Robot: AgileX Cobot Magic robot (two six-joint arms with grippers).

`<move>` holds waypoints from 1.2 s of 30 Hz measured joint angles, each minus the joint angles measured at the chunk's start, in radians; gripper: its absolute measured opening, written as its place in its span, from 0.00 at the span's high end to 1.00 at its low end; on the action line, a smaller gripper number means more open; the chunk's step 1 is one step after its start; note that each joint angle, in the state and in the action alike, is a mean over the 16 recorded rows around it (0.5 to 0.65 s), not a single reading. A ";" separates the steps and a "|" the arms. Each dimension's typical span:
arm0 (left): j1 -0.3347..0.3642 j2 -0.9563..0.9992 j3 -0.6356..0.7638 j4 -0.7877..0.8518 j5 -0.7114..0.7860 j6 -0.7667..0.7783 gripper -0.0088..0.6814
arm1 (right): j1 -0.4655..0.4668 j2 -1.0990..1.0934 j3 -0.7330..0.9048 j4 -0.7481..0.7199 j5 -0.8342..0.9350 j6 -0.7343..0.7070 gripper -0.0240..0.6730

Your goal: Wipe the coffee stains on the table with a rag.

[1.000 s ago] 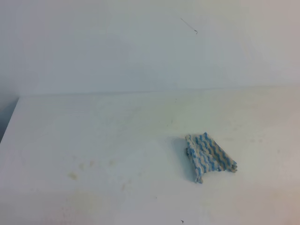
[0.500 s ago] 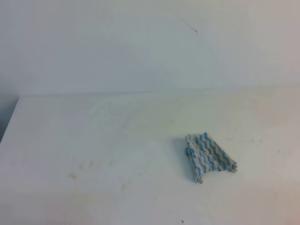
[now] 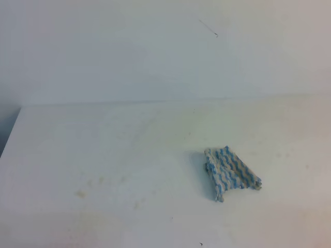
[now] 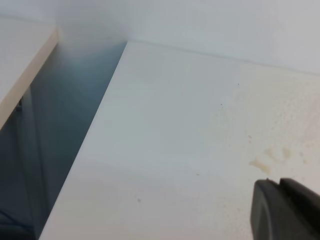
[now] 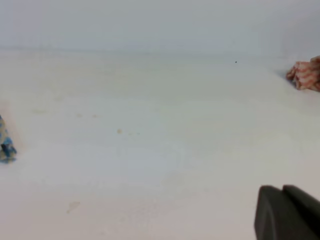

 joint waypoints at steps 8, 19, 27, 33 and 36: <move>0.000 0.000 0.000 0.000 0.000 0.000 0.99 | 0.000 0.000 0.000 0.000 0.000 0.000 0.97; 0.000 0.000 0.000 0.000 0.000 0.000 0.99 | 0.000 0.003 0.000 0.000 0.000 0.000 0.97; 0.000 0.000 0.000 0.000 0.000 0.000 0.99 | 0.000 0.006 0.000 0.000 0.000 0.000 0.97; 0.000 0.000 0.000 0.000 0.000 0.000 0.99 | 0.000 0.006 0.002 0.000 0.000 -0.001 0.97; 0.000 0.000 0.000 0.000 0.000 0.000 0.99 | 0.000 0.008 0.002 0.000 0.000 -0.002 0.97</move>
